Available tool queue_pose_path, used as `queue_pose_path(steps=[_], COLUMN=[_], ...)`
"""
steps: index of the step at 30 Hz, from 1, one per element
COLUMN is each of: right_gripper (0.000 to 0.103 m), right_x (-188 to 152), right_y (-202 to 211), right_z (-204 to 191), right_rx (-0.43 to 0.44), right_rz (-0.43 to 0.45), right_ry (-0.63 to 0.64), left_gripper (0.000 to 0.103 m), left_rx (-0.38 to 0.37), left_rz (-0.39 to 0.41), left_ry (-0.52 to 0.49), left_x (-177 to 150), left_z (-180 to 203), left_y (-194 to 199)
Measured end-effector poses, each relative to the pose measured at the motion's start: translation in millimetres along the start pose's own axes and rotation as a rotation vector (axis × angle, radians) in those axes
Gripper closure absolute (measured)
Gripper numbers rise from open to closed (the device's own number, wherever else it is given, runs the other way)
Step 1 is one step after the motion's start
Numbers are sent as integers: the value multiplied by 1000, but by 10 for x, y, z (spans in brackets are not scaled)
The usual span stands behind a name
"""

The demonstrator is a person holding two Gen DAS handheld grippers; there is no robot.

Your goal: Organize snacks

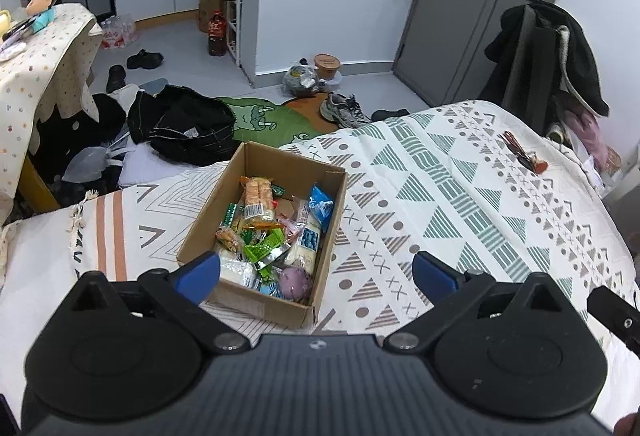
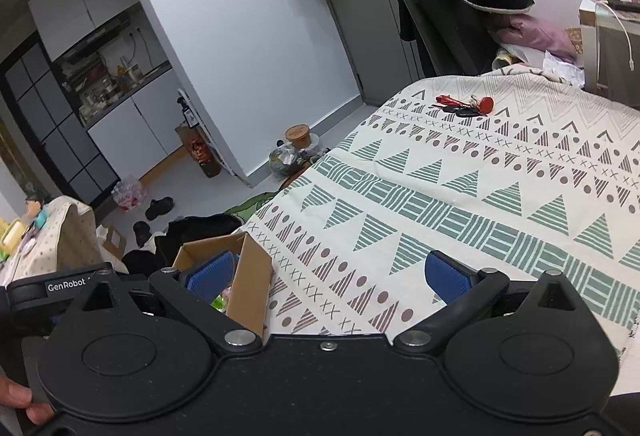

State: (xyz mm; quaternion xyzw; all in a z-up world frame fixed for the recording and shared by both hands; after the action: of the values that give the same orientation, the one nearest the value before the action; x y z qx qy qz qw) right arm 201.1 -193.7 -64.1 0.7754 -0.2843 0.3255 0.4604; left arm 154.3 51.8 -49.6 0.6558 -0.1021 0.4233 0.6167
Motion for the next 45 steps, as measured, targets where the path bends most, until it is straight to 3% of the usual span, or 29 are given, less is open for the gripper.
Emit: queue_pose_path(steps=[22, 45], right_gripper=[0, 0], right_x=[-139, -473], right_y=[373, 508], right_z=[-310, -337], right_rx=[-6, -30], right_rz=[-17, -67], right_ry=[112, 122], left_gripper=[1, 1], left_rx=[-102, -118], left_rz=[13, 30], left_ry=[-138, -223], left_x=[-67, -191], left_z=[-245, -647], left_y=[424, 510])
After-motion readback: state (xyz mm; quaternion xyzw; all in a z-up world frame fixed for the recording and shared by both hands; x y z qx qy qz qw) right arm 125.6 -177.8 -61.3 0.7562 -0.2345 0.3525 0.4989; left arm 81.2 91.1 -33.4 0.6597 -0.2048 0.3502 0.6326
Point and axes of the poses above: each gripper's, at about its wrist camera, not at the fingertips, and y roughly against the way its jaws point, z to its right, x to its top, the point moved 8 cm from there along -y, roughly the way its jaws point, and after that the axes turned 3 degrees about z, right-handed, at the moved point
